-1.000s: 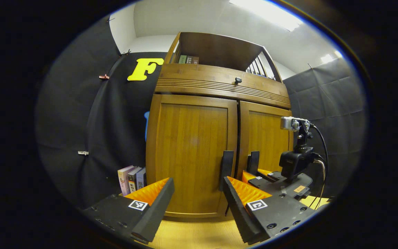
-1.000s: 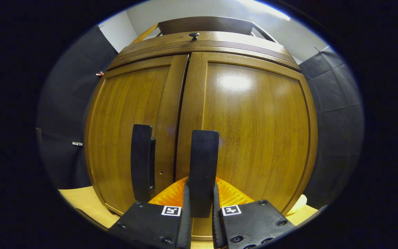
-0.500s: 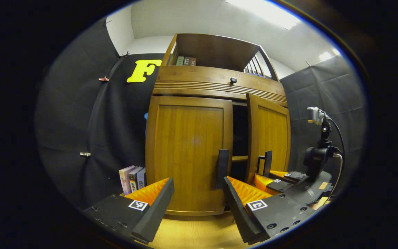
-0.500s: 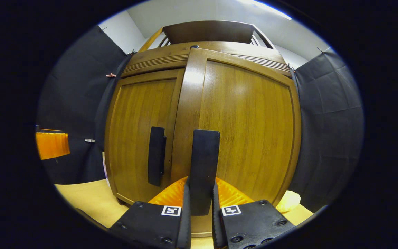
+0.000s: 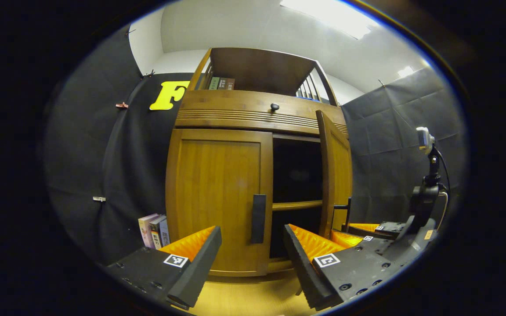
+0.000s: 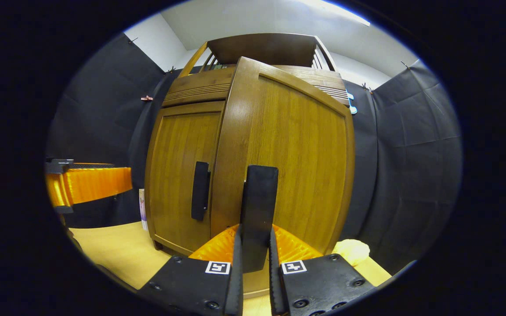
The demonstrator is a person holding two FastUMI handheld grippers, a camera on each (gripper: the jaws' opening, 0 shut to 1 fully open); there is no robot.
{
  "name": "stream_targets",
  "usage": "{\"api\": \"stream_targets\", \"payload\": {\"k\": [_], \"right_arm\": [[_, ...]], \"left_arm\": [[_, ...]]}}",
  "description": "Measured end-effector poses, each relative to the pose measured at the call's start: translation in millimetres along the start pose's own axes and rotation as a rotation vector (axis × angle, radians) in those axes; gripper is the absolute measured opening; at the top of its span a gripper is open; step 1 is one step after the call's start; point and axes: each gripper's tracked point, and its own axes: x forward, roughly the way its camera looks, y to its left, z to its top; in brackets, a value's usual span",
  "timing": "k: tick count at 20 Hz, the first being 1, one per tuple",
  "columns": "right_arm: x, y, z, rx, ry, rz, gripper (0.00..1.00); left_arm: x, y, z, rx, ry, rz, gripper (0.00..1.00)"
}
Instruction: Open the right door of the double-door shoe cabinet with the right hand, and open the left door with the left hand.
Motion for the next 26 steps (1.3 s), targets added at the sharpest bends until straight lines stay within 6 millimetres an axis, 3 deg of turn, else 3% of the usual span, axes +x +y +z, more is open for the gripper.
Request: {"api": "stream_targets", "payload": {"k": [1, 2, 3, 4, 11, 12, 14, 17, 23, 24, 26], "right_arm": [[-7.9, -4.4, -0.7, 0.002, 0.001, 0.000, 0.23], [-15.0, -10.1, -0.2, 0.004, 0.001, -0.003, 0.28], [-21.5, -15.2, 0.5, 0.006, 0.001, -0.006, 0.23], [-27.1, -20.4, 1.1, 0.005, 0.002, -0.012, 0.27], [-64.5, -62.7, 3.9, 0.002, 0.001, -0.083, 0.27], [-68.8, -68.0, 4.4, -0.002, 0.001, -0.096, 0.27], [-72.7, -76.9, 5.5, -0.013, 0.004, -0.117, 0.22], [-80.3, -92.4, 8.0, -0.019, 0.006, -0.143, 0.25], [-93.9, -138.4, 11.9, -0.032, -0.002, -0.231, 0.21], [-95.3, -142.5, 10.8, -0.017, 0.001, -0.218, 0.12], [-97.9, -156.4, 8.5, 0.016, 0.004, -0.205, 0.15]], "left_arm": [[3.0, -5.6, -0.2, -0.005, -0.004, -0.007, 0.88], [5.0, -12.6, -0.5, -0.011, -0.007, -0.014, 0.88], [8.6, -18.7, -1.1, -0.016, -0.006, -0.024, 0.88], [10.5, -24.9, -3.8, -0.023, -0.003, -0.034, 0.88], [20.7, -59.0, -12.0, -0.050, 0.011, -0.105, 0.89], [20.9, -62.7, -12.7, -0.052, 0.013, -0.111, 0.85], [21.3, -65.7, -13.3, -0.050, 0.014, -0.116, 0.85], [26.1, -71.1, -12.1, -0.054, 0.009, -0.129, 0.89], [26.9, -80.1, -12.9, -0.059, 0.011, -0.144, 0.85], [28.0, -82.6, -13.8, -0.059, 0.012, -0.147, 0.85], [29.4, -84.7, -14.0, -0.060, 0.013, -0.150, 0.85]]}}
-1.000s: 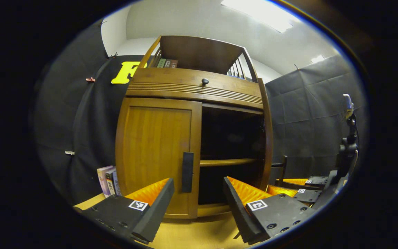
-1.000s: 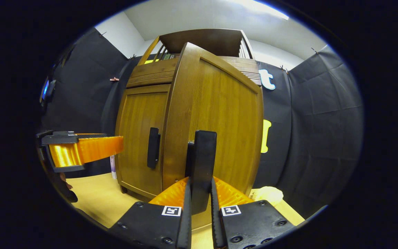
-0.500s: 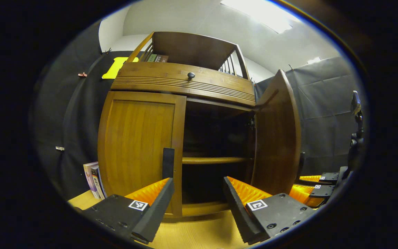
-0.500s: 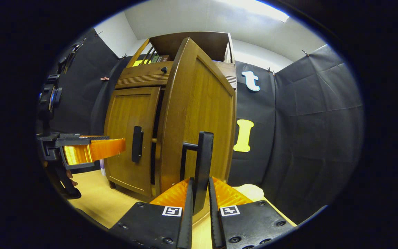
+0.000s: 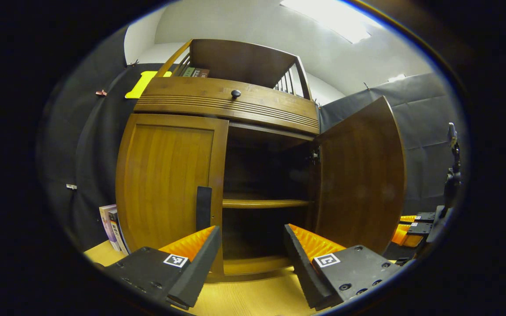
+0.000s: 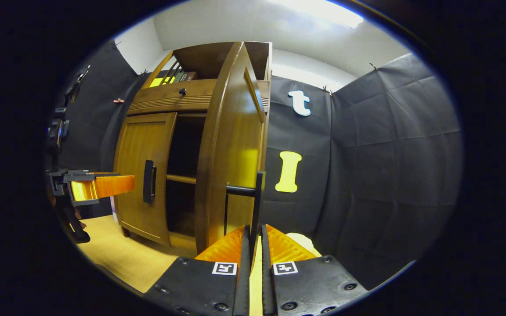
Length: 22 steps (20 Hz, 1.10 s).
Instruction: Open the right door of the double-door shoe cabinet with the right hand, and open the left door with the left hand.
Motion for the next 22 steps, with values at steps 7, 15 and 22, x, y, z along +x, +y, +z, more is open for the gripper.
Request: {"api": "stream_targets", "payload": {"k": [7, 15, 22], "right_arm": [[-18.4, -44.0, 0.7, 0.047, 0.009, -0.044, 0.15], [-64.4, -36.7, 41.9, 0.031, -0.104, -0.113, 0.12], [-55.7, 49.7, 58.6, 0.006, -0.170, 0.109, 0.61]], "left_arm": [[6.8, 0.1, 1.5, 0.015, -0.001, 0.025, 0.85], [10.3, 10.8, 2.6, 0.017, -0.002, 0.042, 0.88], [22.3, 58.1, -0.4, 0.032, 0.001, 0.136, 0.89]]}}
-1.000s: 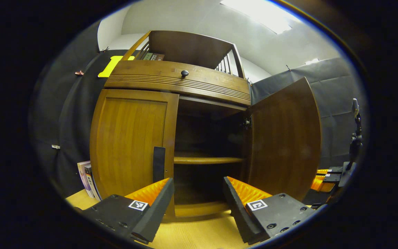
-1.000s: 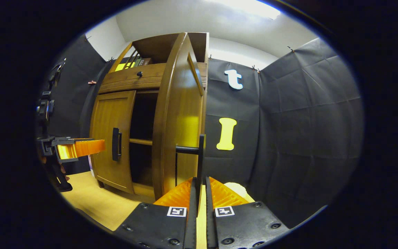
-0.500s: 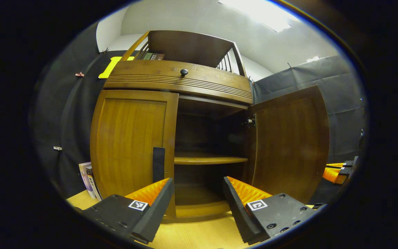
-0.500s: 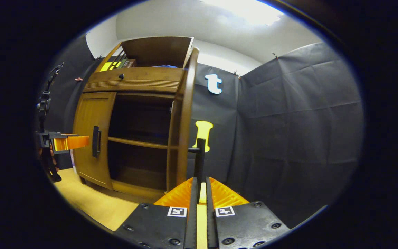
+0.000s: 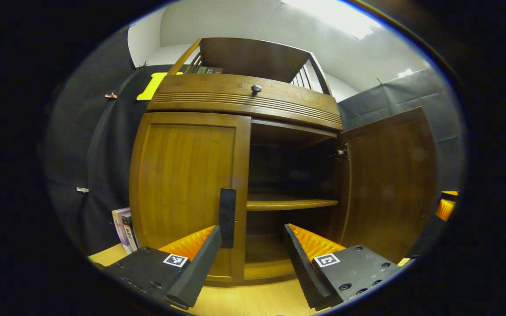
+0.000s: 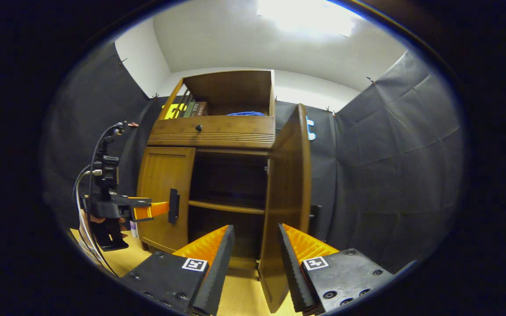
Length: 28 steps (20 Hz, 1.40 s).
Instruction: Open the right door of the double-door shoe cabinet with the right hand, and open the left door with the left hand.
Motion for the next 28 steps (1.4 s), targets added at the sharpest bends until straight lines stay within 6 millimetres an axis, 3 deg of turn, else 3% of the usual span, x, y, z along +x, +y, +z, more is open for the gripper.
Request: {"api": "stream_targets", "payload": {"k": [3, 6, 9, 13, 20, 21, 22, 25, 28], "right_arm": [[5.8, 18.5, -8.9, -0.001, 0.011, 0.039, 0.95], [15.9, 39.7, -19.1, 0.036, 0.037, 0.090, 0.96], [44.0, 41.7, -27.8, 0.039, 0.049, 0.107, 0.97], [61.6, 46.1, -42.6, 0.041, 0.070, 0.122, 0.97], [82.5, 47.1, -57.9, 0.076, 0.084, 0.145, 0.97], [83.9, 46.4, -59.2, 0.079, 0.084, 0.144, 0.99], [84.9, 45.7, -60.5, 0.083, 0.086, 0.145, 0.98], [83.8, 42.1, -64.6, 0.087, 0.089, 0.141, 0.97], [85.6, 42.4, -62.6, 0.090, 0.081, 0.136, 0.97]], "left_arm": [[19.5, 8.3, 1.2, 0.021, -0.013, 0.022, 0.85], [45.9, 11.6, -6.4, 0.028, -0.020, 0.008, 0.88], [70.2, 18.8, -14.6, 0.002, -0.028, 0.011, 0.85], [94.4, 27.8, -22.2, 0.005, -0.027, 0.025, 0.88], [113.1, 30.1, -19.6, 0.021, -0.070, 0.026, 0.60], [116.0, 31.9, -19.3, 0.032, -0.071, 0.036, 0.50], [117.2, 33.6, -20.4, 0.042, -0.070, 0.047, 0.52], [121.1, 39.1, -20.9, 0.048, -0.075, 0.063, 0.39], [119.6, 37.8, -20.5, 0.046, -0.072, 0.052, 0.36]]}}
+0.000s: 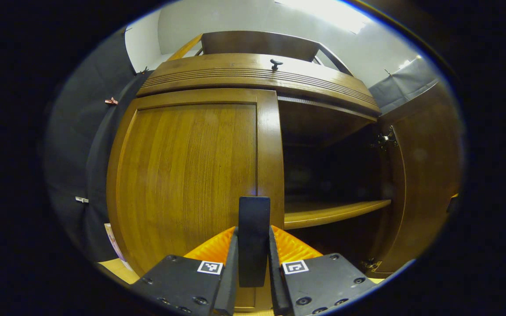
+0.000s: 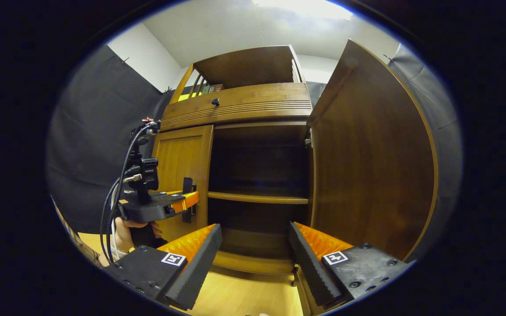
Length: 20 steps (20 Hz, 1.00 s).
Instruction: Open the right door of the double-door shoe cabinet with the right hand, and open the left door with the left hand.
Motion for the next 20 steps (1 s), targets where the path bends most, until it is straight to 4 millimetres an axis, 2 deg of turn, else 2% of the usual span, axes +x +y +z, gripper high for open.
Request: {"api": "stream_targets", "payload": {"k": [3, 7, 11, 15, 20], "right_arm": [[-0.6, 5.3, 0.9, 0.003, 0.001, 0.004, 0.97], [-6.3, 8.1, 5.1, -0.018, -0.011, -0.003, 0.99], [-11.3, 17.6, 7.8, -0.009, -0.017, 0.013, 0.97], [-10.6, 29.6, 7.1, -0.003, -0.017, 0.030, 0.95], [-9.1, 48.7, 5.0, -0.002, -0.009, 0.068, 0.97]], "left_arm": [[-1.9, 0.7, -0.3, 0.000, 0.011, -0.022, 0.31], [-20.8, 0.7, 3.1, -0.041, 0.025, -0.074, 0.29], [-48.0, 5.5, 9.5, -0.055, 0.055, -0.147, 0.29], [-87.2, 13.1, 10.8, -0.060, 0.077, -0.188, 0.29], [-110.9, 23.7, 15.1, -0.057, 0.092, -0.213, 0.30]]}}
